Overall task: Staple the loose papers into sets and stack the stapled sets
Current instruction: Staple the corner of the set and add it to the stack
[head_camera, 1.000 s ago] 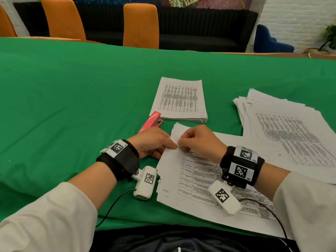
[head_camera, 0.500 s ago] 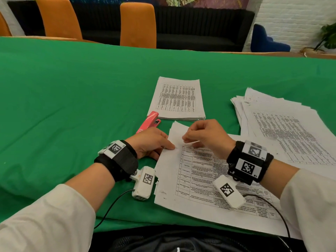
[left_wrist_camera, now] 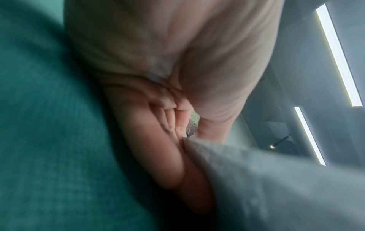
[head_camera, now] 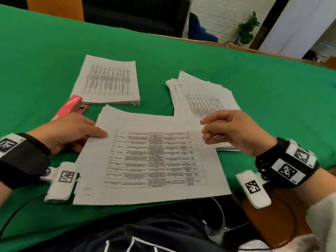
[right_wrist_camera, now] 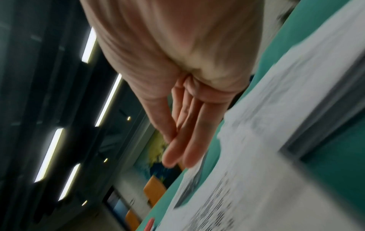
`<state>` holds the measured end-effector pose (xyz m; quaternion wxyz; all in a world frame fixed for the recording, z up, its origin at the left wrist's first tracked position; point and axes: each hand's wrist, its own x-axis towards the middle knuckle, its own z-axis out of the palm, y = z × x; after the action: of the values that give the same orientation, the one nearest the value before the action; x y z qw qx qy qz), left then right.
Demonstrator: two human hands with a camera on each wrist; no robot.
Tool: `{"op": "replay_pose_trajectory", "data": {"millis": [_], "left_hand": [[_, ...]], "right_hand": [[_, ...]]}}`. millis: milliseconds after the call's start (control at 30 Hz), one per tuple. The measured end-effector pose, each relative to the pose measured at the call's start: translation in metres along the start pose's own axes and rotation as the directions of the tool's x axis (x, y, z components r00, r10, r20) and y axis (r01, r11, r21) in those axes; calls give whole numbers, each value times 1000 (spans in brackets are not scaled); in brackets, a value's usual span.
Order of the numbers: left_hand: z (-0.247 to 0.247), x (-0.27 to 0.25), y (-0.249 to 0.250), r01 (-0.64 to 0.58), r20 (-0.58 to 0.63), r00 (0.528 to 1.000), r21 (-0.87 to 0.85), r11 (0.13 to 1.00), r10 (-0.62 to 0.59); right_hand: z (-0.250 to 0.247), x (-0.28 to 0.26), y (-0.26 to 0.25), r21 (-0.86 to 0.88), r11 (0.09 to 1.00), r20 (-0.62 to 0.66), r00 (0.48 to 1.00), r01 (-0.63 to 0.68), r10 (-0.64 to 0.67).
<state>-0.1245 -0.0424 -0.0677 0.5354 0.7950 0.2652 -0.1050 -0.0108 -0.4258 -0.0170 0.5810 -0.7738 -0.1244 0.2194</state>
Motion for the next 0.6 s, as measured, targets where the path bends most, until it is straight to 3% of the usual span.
{"op": "replay_pose_trajectory", "data": {"millis": [133, 233, 333, 433, 600], "left_hand": [[4, 0, 4, 28, -41, 999, 50, 998, -26], [6, 2, 6, 41, -64, 997, 93, 995, -36], [6, 5, 5, 48, -106, 994, 145, 988, -32], [3, 10, 4, 68, -95, 994, 170, 983, -52], [1, 18, 1, 57, -86, 995, 178, 982, -42]], "right_hand": [[-53, -50, 23, -45, 996, -24, 997, -81, 80], [-85, -75, 53, -124, 965, 40, 971, -231, 237], [-109, -80, 91, -302, 888, 136, 906, -346, 400], [-117, -77, 130, -496, 793, 217, 834, -354, 508], [-110, -68, 196, -603, 687, 246, 725, -405, 643]]}}
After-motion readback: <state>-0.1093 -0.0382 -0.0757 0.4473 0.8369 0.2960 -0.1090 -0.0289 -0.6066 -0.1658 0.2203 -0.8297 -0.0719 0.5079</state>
